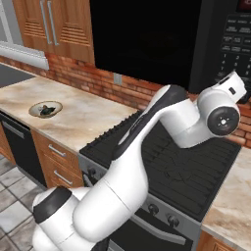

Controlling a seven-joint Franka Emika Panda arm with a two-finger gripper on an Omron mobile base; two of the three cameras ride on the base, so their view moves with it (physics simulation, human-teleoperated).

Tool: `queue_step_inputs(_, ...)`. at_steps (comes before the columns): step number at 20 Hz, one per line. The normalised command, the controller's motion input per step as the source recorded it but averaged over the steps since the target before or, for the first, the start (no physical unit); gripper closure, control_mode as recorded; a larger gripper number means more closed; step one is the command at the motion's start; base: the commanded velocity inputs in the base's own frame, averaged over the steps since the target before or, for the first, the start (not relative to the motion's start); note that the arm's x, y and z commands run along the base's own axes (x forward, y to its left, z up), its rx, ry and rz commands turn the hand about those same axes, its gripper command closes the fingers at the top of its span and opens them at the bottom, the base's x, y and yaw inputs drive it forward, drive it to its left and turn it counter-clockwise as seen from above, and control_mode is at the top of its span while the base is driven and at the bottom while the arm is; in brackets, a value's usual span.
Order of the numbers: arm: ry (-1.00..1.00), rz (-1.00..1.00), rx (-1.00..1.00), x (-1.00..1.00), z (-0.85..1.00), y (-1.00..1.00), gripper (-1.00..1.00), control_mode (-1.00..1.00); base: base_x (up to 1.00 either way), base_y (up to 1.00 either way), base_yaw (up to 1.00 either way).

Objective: Place the bowl containing the steak and bell pepper in the microwave. Close the microwave door and press the start button to microwave the meal.

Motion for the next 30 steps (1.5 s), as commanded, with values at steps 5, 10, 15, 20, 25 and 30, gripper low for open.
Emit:
queue_step_inputs(5, 0.00, 0.00, 0.00, 0.20, -0.17, -0.24, 1.00, -1.00, 0.00, 0.00, 0.00)
queue_step_inputs(10, 0.00, 0.00, 0.00, 0.20, -0.26, -0.14, 1.00, -1.00, 0.00, 0.00, 0.00)
queue_step_inputs(15, 0.00, 0.00, 0.01, 0.32, -0.04, -0.26, 1.00, -1.00, 0.00, 0.00, 0.00)
queue_step_inputs(20, 0.00, 0.00, 0.01, 0.28, 0.00, -0.15, 1.00, -1.00, 0.00, 0.00, 0.00)
queue_step_inputs(25, 0.00, 0.00, 0.00, 0.25, 0.00, 0.00, 1.00, -1.00, 0.00, 0.00, 0.00)
queue_step_inputs(30, 0.00, 0.00, 0.00, 0.36, 0.00, 0.00, 1.00, -1.00, 0.00, 0.00, 0.00)
